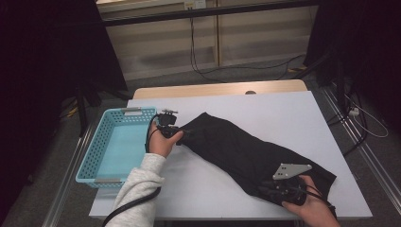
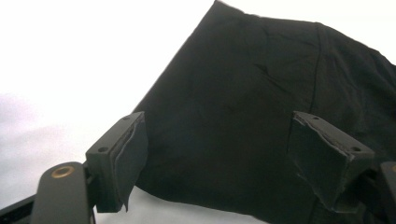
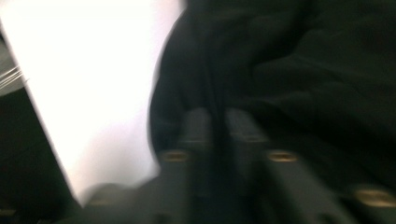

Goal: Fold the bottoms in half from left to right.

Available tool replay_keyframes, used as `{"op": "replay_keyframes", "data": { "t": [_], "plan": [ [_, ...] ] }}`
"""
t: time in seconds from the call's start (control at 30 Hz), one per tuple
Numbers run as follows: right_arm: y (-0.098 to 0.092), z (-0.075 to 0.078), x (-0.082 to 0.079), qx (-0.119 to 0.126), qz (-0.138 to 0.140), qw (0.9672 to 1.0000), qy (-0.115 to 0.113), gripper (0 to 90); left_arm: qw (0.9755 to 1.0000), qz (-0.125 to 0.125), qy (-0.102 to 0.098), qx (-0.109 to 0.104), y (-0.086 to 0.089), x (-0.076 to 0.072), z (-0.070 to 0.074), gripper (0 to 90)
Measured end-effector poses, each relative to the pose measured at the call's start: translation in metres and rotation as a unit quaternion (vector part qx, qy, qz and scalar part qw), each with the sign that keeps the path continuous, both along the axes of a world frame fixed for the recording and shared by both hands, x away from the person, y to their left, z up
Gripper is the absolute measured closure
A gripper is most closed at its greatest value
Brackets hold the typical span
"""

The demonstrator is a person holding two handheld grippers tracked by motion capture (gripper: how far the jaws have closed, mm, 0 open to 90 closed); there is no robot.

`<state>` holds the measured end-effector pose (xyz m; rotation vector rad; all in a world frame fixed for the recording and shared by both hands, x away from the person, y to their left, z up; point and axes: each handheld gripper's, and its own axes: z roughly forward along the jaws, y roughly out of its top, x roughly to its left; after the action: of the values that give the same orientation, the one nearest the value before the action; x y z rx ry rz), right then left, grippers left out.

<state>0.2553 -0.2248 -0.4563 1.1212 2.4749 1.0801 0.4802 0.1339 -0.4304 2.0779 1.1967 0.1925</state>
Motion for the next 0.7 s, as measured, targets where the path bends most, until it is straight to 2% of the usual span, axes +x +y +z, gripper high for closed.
{"op": "replay_keyframes", "data": {
  "t": [0.03, 0.07, 0.13, 0.23, 0.27, 0.33, 0.37, 0.4, 0.57, 0.6, 0.7],
  "plan": [
    [-0.002, 0.002, 0.002, 0.002, -0.010, 0.9999, -0.003, 58.7, 1.0000, -0.002, 0.001, 0.002, 0.000, 0.000, 0.000, 20.8],
    [-0.005, 0.005, 0.005, 0.006, -0.024, 0.9997, -0.009, 55.4, 1.0000, -0.001, 0.001, 0.000, 0.000, 0.000, 0.000, 20.7],
    [-0.014, 0.011, 0.010, 0.013, -0.046, 0.9986, -0.022, 50.4, 1.0000, -0.001, 0.002, -0.001, 0.001, 0.000, 0.000, 20.7],
    [-0.035, 0.019, 0.018, 0.010, -0.089, 0.9951, -0.042, 48.2, 1.0000, 0.003, -0.001, -0.001, 0.004, 0.001, 0.000, 20.7],
    [-0.045, 0.022, 0.021, 0.012, -0.111, 0.9927, -0.045, 47.2, 1.0000, 0.004, 0.000, -0.002, 0.005, 0.000, 0.000, 20.7],
    [-0.060, 0.023, 0.023, 0.003, -0.138, 0.9893, -0.047, 47.2, 1.0000, 0.004, 0.000, -0.003, 0.006, 0.000, -0.001, 20.7],
    [-0.060, 0.023, 0.023, 0.003, -0.138, 0.9893, -0.047, 47.2, 1.0000, 0.004, 0.000, -0.003, 0.006, 0.000, -0.001, 20.7],
    [-0.071, 0.021, 0.024, -0.004, -0.164, 0.9854, -0.045, 47.2, 1.0000, 0.003, 0.002, -0.003, 0.008, -0.001, 0.000, 20.7],
    [-0.088, 0.018, 0.026, -0.014, -0.189, 0.9807, -0.049, 47.0, 1.0000, -0.004, 0.004, -0.004, 0.009, -0.001, -0.001, 19.6],
    [-0.091, 0.018, 0.027, -0.017, -0.195, 0.9793, -0.052, 47.0, 0.9999, -0.005, 0.008, -0.009, 0.008, -0.001, -0.002, 19.2],
    [-0.102, 0.015, 0.030, -0.020, -0.214, 0.9752, -0.054, 49.2, 0.9999, -0.008, 0.008, -0.006, 0.007, 0.000, -0.002, 19.2]
  ]
}}
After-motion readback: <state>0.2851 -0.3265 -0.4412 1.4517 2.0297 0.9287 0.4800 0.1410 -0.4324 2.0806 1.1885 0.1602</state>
